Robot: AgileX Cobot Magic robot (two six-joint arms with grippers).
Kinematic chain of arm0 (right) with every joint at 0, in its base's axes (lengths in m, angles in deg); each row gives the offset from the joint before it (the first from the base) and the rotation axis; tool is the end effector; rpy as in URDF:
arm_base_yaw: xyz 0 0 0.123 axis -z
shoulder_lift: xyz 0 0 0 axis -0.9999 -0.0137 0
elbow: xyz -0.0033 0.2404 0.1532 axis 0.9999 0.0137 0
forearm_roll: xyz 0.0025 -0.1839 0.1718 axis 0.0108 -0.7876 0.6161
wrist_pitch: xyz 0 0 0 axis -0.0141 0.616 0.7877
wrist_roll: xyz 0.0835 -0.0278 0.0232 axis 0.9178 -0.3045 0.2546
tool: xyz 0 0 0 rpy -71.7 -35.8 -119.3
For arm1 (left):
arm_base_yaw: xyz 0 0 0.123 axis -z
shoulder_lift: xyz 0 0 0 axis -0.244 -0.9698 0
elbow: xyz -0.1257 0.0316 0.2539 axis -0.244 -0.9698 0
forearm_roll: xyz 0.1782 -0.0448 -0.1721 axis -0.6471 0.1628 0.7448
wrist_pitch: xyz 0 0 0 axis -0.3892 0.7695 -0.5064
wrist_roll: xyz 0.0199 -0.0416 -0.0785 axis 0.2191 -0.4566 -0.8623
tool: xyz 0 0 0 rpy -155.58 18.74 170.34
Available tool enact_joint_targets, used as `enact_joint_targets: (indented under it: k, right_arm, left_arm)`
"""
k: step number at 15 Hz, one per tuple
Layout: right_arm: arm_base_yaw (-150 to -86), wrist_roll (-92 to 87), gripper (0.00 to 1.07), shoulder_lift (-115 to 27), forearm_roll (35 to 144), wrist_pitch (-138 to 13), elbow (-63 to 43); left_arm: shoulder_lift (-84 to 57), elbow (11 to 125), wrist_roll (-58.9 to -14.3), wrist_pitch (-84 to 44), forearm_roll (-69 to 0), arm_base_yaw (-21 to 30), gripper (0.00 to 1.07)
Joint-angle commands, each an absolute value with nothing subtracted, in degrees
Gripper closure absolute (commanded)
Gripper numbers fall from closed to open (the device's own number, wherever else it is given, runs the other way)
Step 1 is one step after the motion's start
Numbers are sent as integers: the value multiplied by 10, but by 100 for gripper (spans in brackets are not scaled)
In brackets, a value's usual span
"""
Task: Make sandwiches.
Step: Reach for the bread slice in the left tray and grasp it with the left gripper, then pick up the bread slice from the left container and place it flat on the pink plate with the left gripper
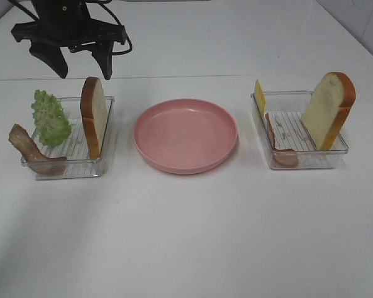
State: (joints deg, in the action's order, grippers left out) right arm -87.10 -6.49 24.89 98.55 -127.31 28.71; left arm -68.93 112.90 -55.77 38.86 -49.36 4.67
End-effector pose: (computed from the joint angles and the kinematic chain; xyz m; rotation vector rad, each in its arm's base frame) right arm -0.0067 0.0126 0.2792 -0.1176 2.0312 0.0716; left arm 0.4423 -0.1505 0.2514 0.0861 2.8694 -0.1193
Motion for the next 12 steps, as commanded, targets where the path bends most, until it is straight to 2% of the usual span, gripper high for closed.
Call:
enact_joint_targets:
  k: [1, 5, 6, 8, 10, 12]
  right_arm:
    - [-868, -67, 32, 258, 986, -1269, 288]
    - [-868, -67, 32, 258, 986, -1269, 288]
    - [-868, -67, 32, 258, 986, -1269, 288]
    - [-868, -67, 32, 258, 986, -1269, 288]
    - [-868, -67, 32, 258, 986, -1269, 288]
    - [-868, -67, 32, 258, 986, -1269, 288]
  left_arm:
    - [-709, 1131, -563, 417, -480, 48, 34]
    - [-747, 1131, -563, 404, -479, 48, 34]
    - [-747, 1131, -563, 405, -479, 48, 38]
    - [-747, 1132, -563, 406, -481, 48, 55]
    - [-747, 1132, -563, 405, -482, 48, 83]
    - [-747, 1132, -563, 406, -479, 48, 101]
